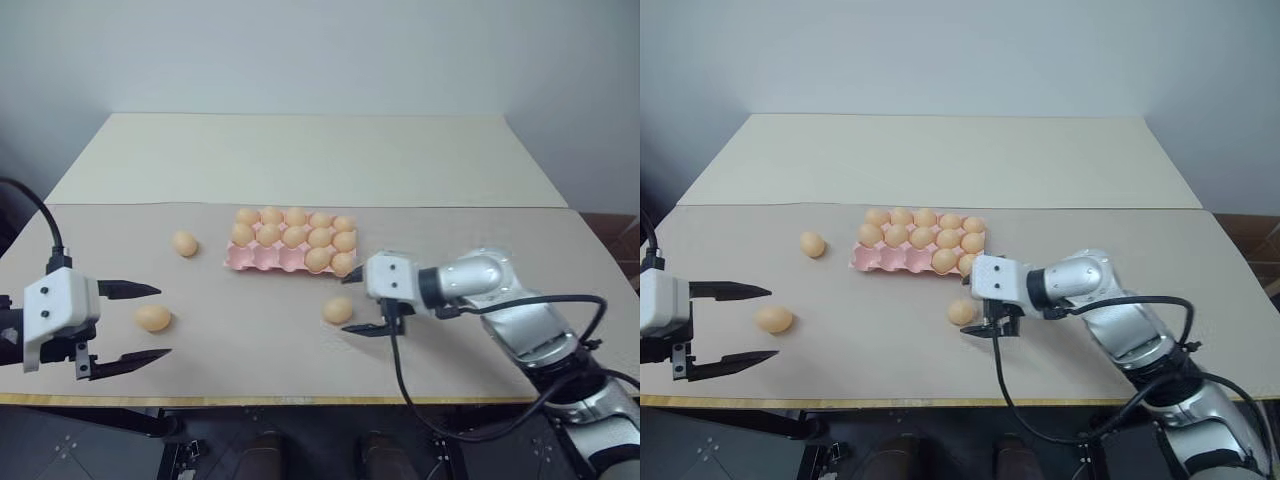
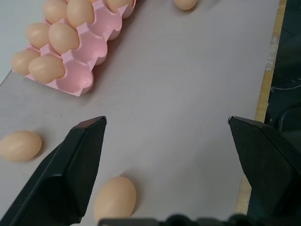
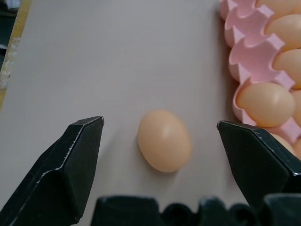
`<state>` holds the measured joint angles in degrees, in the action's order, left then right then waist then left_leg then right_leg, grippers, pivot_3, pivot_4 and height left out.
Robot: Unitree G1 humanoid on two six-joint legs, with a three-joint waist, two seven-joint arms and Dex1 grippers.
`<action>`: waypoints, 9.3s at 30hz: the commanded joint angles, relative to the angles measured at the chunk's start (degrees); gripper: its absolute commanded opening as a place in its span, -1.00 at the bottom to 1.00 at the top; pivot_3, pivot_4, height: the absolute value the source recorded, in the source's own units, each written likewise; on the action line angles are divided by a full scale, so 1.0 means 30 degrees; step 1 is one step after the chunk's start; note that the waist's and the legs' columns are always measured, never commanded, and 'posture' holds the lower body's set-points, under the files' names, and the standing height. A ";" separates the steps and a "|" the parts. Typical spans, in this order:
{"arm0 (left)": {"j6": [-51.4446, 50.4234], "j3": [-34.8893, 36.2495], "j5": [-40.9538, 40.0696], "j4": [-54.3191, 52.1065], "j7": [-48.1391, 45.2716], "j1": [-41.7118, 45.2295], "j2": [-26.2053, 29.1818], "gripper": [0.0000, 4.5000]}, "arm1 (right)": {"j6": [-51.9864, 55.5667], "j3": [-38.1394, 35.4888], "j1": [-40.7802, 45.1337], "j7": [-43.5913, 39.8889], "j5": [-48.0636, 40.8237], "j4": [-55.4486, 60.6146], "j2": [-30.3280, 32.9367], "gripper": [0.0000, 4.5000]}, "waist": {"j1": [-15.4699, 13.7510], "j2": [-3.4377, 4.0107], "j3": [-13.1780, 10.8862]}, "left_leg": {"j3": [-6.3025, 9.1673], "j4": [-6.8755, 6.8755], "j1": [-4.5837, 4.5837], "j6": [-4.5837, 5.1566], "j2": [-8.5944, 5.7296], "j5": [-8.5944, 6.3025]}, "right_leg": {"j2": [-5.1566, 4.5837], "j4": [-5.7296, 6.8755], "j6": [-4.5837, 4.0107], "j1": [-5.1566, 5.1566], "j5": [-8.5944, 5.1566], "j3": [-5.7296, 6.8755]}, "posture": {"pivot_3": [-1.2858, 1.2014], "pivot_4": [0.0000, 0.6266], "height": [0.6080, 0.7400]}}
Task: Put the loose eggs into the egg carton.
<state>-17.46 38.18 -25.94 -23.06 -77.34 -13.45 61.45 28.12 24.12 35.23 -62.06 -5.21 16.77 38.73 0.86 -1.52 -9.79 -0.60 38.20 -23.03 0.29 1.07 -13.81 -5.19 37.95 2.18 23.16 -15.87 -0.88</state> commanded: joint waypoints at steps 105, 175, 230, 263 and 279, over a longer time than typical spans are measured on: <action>-0.0159 -0.1729 0.3961 0.2389 0.3684 -0.0261 0.0058 1.00 | -0.1223 -0.4467 -0.0211 -0.3727 -0.4191 0.1905 0.3045 0.98 | 0.0332 -0.0008 0.0002 | 0.0022 -0.0026 0.0018 -0.0006 0.0039 0.0002 | 0.0009 -0.0003 -0.0011 -0.0001 0.0005 0.0007 | 0.03 -0.52 1.00; 0.9557 -1.1917 0.4397 2.1770 0.4761 1.9543 -1.1027 0.19 | 0.5009 -0.7634 -0.3085 0.4607 -0.4957 0.9227 0.4083 1.00 | -0.0239 -0.0030 0.0016 | 0.0116 0.0207 -0.0137 0.0064 -0.0045 -0.0034 | -0.0005 0.0026 0.0021 -0.0008 0.0014 0.0083 | 0.03 -0.52 1.00; -0.3035 -0.6749 0.3862 0.6689 1.8838 1.1422 -0.9413 0.99 | 0.2528 -0.6515 -0.1367 0.2013 -0.6474 0.6093 0.3839 1.00 | -0.0488 -0.0081 0.0048 | 0.0142 0.0198 -0.0106 0.0066 -0.0040 -0.0038 | -0.0020 0.0014 0.0033 -0.0044 0.0023 0.0088 | 0.03 -0.52 1.00; 0.0973 -0.9117 0.6890 1.9388 2.1077 1.7562 -1.1549 -0.01 | 0.3830 -0.7303 -0.2737 0.3561 -0.6191 0.7553 0.5005 1.00 | -0.0430 -0.0089 0.0051 | 0.0140 0.0202 -0.0136 0.0065 -0.0056 -0.0037 | -0.0021 0.0024 0.0037 -0.0013 0.0024 0.0088 | 0.03 -0.52 1.00; 0.5597 -0.8284 0.0918 1.2097 0.9891 1.3871 -1.0178 -0.16 | 0.4113 -0.7307 -0.2909 0.4662 -0.5897 0.8079 0.4869 1.00 | -0.0454 -0.0087 0.0051 | 0.0133 0.0199 -0.0111 0.0063 -0.0049 -0.0035 | -0.0032 0.0020 0.0036 -0.0033 0.0026 0.0083 | 0.03 -0.52 1.00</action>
<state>-1.32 13.65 -21.76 14.38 -45.00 28.01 30.24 40.10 3.69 26.12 -49.16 -23.25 39.06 53.08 -0.50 -1.78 -9.63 -0.20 38.80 -23.36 0.48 0.92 -13.92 -5.28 38.00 2.29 23.05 -15.79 -0.63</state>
